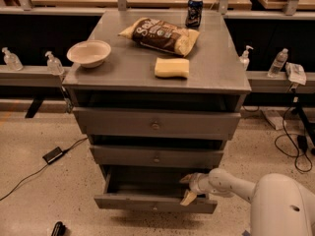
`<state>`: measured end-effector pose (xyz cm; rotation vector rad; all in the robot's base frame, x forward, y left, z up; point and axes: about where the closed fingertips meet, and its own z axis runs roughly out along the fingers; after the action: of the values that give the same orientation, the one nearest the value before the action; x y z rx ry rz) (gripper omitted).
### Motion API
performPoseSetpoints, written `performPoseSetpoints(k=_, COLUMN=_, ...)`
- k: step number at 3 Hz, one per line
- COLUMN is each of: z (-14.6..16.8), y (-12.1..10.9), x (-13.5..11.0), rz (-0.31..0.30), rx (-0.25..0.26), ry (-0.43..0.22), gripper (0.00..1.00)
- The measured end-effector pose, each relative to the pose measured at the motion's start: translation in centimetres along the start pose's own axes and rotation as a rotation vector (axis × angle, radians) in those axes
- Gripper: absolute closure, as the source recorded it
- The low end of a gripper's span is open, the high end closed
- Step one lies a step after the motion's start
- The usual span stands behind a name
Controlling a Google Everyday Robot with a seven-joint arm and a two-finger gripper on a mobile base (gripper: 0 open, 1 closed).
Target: Close bottom drawer
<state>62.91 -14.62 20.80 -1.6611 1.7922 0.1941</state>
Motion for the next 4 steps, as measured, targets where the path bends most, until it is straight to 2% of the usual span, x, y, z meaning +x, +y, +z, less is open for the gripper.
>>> performPoseSetpoints(k=1, z=-0.01, y=0.03, x=0.0, rz=0.0, rx=0.0, ry=0.0, gripper=0.88)
performPoseSetpoints(k=2, z=-0.03, y=0.07, x=0.0, rz=0.0, rx=0.0, ry=0.0, gripper=0.97)
performPoseSetpoints(k=3, z=-0.03, y=0.07, x=-0.01, rz=0.0, rx=0.0, ry=0.0, gripper=0.88)
performPoseSetpoints(k=4, z=-0.03, y=0.08, x=-0.01, rz=0.0, rx=0.0, ry=0.0, gripper=0.72)
